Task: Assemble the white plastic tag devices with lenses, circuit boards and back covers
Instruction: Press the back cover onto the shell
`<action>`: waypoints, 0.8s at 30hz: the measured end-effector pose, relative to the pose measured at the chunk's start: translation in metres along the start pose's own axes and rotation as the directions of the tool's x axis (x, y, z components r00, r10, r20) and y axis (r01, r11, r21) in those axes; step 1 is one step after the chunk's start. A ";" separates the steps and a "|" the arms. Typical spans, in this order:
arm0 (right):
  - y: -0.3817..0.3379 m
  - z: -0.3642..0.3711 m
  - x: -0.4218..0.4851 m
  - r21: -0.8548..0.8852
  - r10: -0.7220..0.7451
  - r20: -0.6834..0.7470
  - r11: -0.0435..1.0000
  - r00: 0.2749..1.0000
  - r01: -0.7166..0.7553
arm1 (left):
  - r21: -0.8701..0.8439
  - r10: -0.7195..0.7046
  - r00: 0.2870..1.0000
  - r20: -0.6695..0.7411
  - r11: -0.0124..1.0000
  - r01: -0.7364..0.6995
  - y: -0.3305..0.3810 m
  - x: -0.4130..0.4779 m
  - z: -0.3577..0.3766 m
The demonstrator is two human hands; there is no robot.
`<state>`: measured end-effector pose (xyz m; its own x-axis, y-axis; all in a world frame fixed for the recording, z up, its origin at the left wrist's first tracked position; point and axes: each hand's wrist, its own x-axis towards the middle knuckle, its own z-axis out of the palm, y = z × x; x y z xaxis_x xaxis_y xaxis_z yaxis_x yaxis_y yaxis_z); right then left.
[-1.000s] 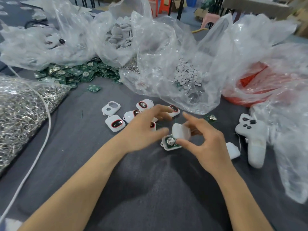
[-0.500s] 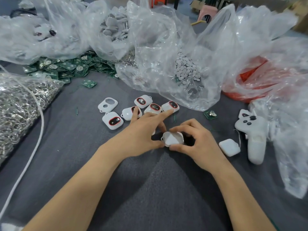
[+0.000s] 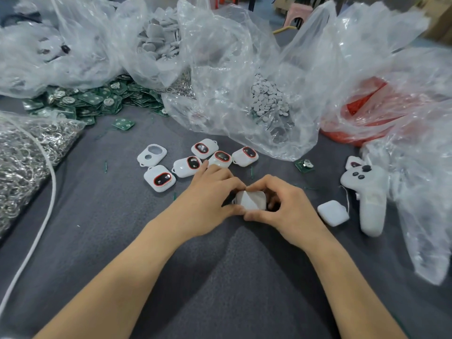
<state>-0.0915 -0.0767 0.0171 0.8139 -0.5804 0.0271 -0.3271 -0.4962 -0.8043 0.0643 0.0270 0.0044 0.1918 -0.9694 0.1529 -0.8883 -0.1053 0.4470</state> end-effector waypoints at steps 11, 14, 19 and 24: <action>0.002 -0.003 -0.002 0.288 0.028 -0.075 0.958 0.997 -0.005 | -0.430 -0.049 0.994 -0.098 0.903 0.002 0.014 -0.002 -0.001; -0.001 -0.006 -0.004 0.465 0.020 -0.121 0.884 0.992 0.039 | -0.645 -0.152 0.975 -0.164 0.764 0.011 0.020 -0.001 0.000; -0.002 -0.005 -0.006 0.463 -0.012 -0.126 0.884 0.992 0.069 | -0.693 -0.129 0.973 -0.191 0.719 -0.041 0.024 -0.002 0.005; -0.003 -0.003 -0.007 0.490 -0.026 -0.135 0.867 0.990 0.090 | -0.719 -0.111 0.971 -0.214 0.690 -0.080 0.026 -0.002 0.006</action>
<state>-0.0974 -0.0730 0.0205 0.7497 -0.6493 0.1278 0.0246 -0.1657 -0.9859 0.0388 0.0251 0.0107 0.3740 -0.8818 0.2873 -0.3285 0.1637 0.9302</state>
